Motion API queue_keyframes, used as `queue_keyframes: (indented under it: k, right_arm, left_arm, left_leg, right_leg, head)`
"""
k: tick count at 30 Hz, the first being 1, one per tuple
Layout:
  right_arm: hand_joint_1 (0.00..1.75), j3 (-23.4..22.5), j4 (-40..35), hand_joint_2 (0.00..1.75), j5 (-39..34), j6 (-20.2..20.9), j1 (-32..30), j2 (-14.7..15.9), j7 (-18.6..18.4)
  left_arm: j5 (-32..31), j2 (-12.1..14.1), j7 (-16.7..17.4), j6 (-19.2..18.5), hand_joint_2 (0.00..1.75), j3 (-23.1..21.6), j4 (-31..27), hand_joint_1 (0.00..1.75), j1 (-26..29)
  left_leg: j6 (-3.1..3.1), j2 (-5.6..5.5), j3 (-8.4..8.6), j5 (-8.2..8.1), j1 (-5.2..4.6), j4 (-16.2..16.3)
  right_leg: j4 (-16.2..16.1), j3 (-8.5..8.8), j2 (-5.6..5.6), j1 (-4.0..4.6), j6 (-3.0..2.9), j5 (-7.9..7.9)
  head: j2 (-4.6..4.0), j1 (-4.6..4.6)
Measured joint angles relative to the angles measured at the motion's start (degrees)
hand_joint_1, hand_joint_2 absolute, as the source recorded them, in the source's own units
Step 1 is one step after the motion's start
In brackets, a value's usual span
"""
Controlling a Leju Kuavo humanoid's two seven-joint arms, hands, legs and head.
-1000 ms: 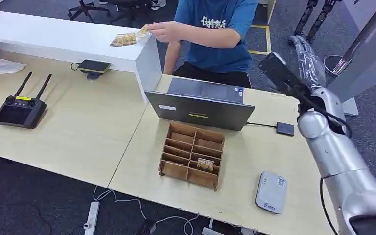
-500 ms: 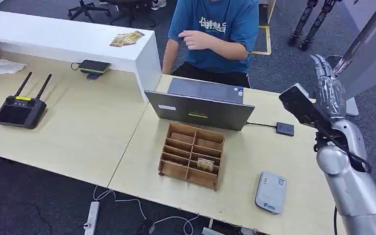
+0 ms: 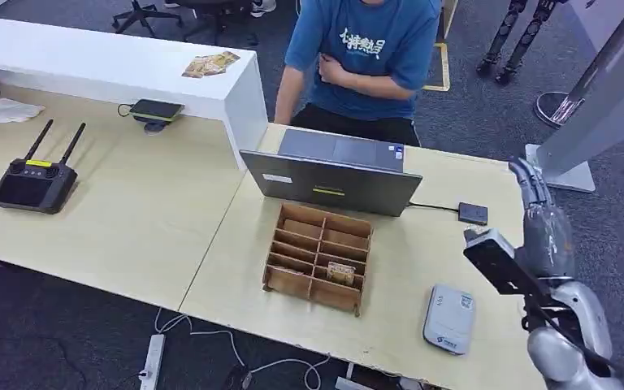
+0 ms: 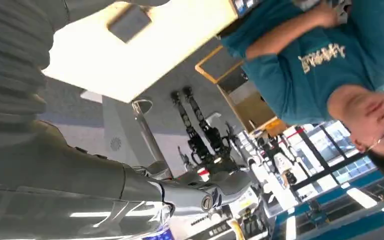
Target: Pass the card to the sensor for recognition and then transmit it.
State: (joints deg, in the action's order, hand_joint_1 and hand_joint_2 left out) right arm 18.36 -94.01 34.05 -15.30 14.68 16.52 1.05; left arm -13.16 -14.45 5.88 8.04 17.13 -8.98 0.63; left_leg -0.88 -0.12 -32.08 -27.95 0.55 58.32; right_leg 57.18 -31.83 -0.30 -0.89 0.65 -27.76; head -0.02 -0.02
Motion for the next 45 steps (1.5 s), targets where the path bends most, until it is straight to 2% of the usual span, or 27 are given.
queue_keyframes:
  k: [8, 18, 27, 33, 45]
  right_arm:
    - [0.00, 0.0, -5.1, 1.75, 3.6, -3.1, -11.4, -0.2, 1.4]
    - [0.00, 2.1, -7.0, 1.75, 8.2, -5.8, -18.8, -3.0, 0.4]
    - [0.00, 5.8, -6.3, 1.75, 11.1, -9.4, -21.9, -7.1, -0.9]
    - [0.00, 8.7, -4.9, 1.75, 12.7, -13.5, -22.5, -9.9, -1.6]
    - [0.00, 14.7, -1.2, 1.75, 20.6, -18.5, -21.8, -13.2, -1.6]
  left_arm:
    - [0.7, -0.1, -0.2, 0.4, 0.00, 1.0, 0.0, 0.00, 0.2]
    - [0.8, -0.3, -0.2, 1.0, 0.00, 1.9, -0.3, 0.00, 0.4]
    - [0.8, -0.4, -0.2, 1.4, 0.00, 2.4, -0.3, 0.00, 0.5]
    - [0.8, -0.4, -0.2, 1.7, 0.00, 2.8, -0.5, 0.00, 0.5]
    - [0.2, -0.4, -0.5, 2.1, 0.00, 2.8, -0.5, 0.00, 0.5]
  left_leg:
    - [0.00, -0.01, -0.09, 0.00, 0.00, 0.0]
    - [0.00, 0.01, -0.11, 0.00, 0.01, 0.0]
    - [0.00, 0.03, -0.11, 0.00, 0.02, 0.0]
    - [0.00, 0.04, -0.11, 0.00, 0.02, 0.0]
    - [-0.01, 0.05, -0.12, 0.00, 0.03, 0.0]
  right_leg:
    - [0.0, -0.03, -0.02, 0.00, 0.00, -0.01]
    - [0.0, -0.05, -0.02, 0.01, 0.00, -0.01]
    - [0.0, -0.06, 0.00, 0.01, -0.02, -0.02]
    - [0.0, -0.07, 0.00, 0.01, -0.03, -0.03]
    - [0.0, -0.07, 0.01, 0.02, -0.03, -0.03]
  head:
    - [0.00, 0.02]
    - [0.00, 0.02]
    - [0.00, 0.02]
    - [0.00, 0.02]
    - [0.00, 0.02]
